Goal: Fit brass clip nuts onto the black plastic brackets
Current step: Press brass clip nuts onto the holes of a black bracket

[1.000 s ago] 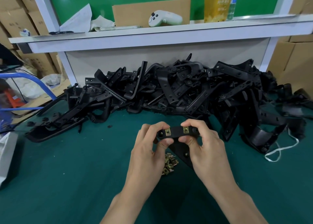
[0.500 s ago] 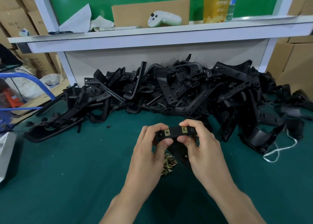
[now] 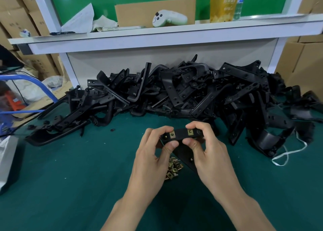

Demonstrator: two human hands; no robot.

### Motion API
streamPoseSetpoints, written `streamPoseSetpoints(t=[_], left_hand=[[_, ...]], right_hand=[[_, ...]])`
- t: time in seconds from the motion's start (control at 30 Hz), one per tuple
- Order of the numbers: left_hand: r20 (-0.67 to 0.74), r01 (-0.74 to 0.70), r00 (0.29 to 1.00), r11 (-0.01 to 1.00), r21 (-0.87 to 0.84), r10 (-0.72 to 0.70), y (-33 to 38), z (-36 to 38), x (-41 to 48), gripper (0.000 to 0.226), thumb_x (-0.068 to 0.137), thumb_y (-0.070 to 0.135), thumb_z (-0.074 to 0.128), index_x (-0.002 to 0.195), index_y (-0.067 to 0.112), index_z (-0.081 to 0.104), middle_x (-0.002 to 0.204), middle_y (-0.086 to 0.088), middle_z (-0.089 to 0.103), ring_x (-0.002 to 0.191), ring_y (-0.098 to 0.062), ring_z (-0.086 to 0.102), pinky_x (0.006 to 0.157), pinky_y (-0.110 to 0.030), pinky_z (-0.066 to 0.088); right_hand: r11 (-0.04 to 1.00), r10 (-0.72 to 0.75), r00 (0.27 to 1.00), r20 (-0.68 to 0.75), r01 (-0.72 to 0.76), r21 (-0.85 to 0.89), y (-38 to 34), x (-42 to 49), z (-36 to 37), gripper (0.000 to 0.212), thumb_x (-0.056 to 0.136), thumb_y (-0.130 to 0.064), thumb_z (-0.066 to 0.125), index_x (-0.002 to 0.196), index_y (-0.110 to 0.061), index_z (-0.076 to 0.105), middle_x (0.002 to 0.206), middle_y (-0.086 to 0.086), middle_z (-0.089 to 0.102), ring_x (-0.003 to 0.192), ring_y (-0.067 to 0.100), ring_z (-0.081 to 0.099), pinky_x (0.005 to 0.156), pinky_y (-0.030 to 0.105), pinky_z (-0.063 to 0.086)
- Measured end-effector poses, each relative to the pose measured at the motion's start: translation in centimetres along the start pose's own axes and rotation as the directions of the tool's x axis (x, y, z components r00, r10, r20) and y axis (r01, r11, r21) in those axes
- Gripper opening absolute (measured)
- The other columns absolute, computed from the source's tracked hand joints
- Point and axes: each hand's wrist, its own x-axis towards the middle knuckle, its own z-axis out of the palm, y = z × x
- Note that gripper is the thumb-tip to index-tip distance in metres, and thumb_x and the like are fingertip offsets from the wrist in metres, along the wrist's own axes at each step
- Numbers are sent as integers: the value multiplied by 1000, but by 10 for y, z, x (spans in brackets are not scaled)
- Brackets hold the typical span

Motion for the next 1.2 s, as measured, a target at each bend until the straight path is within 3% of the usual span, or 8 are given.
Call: streamPoseSetpoints(t=[0.13, 0.43, 0.57, 0.8, 0.9, 1.1, 1.17, 1.2], left_hand=[[3, 6, 1000, 1000, 9, -6, -2, -1, -1, 25, 95, 53, 54, 118, 59, 49, 107, 22, 54, 103, -5, 57, 80, -9, 44], [44, 69, 997, 997, -47, -67, 3, 0, -11, 21, 95, 48, 60, 115, 53, 53, 110, 19, 61, 105, -5, 60, 82, -8, 42], [94, 107, 991, 987, -121, -96, 16, 5, -18, 31, 94, 24, 70, 105, 48, 56, 108, 18, 64, 99, -7, 62, 79, -13, 47], [169, 95, 984, 973, -211, -59, 71, 24, -34, 22, 95, 32, 67, 107, 47, 57, 104, 17, 67, 96, -6, 62, 78, -13, 45], [223, 21, 974, 974, -225, 31, 106, 44, -38, 16, 95, 38, 64, 107, 45, 57, 103, 19, 66, 97, -8, 61, 77, -11, 43], [365, 41, 926, 938, -344, 94, 190, 132, -62, 19, 92, 35, 71, 98, 43, 55, 90, 29, 67, 76, 6, 62, 65, -7, 43], [395, 70, 913, 914, -401, 103, 219, 172, -77, 18, 87, 37, 69, 97, 43, 55, 87, 30, 67, 73, 5, 62, 66, -12, 46], [449, 77, 884, 906, -416, 131, 240, 196, -89, 22, 86, 34, 68, 100, 44, 55, 87, 29, 68, 74, 5, 63, 70, -15, 49]], right_hand=[[1000, -8, 1000, 1, 8, 6, 1, 0, 0, 33, 99, -33, 58, 109, -61, 45, 91, -34, 63, 71, -2, 60, 59, 12, 43], [999, 29, 999, -17, -28, 34, -7, -11, -11, 47, 92, -38, 68, 120, -63, 39, 98, -27, 66, 89, -3, 62, 73, 10, 47], [999, 34, 999, -2, -34, -32, -13, -26, -30, 43, 93, -36, 68, 113, -62, 41, 94, -25, 68, 86, -2, 64, 72, 20, 49], [998, 37, 998, -51, -39, -41, -39, -59, -93, 39, 95, -50, 62, 123, -65, 40, 97, -22, 67, 88, 0, 62, 70, 22, 50], [996, 94, 983, -159, -94, 6, -44, -74, -128, 30, 97, -56, 52, 125, -60, 43, 83, -9, 63, 72, 6, 58, 68, 30, 48], [954, 230, 842, -489, -293, -55, -34, -113, -221, 30, 100, -35, 54, 129, -36, 50, 57, -17, 56, 57, -2, 52, 53, 15, 39], [930, 270, 754, -599, -365, -40, -33, -128, -255, 40, 101, -31, 54, 140, -32, 44, 81, -26, 63, 77, -9, 60, 63, 10, 43], [911, 281, 687, -671, -410, -37, -32, -139, -275, 49, 102, -30, 54, 148, -29, 38, 114, -20, 62, 104, -1, 61, 81, 18, 48]])
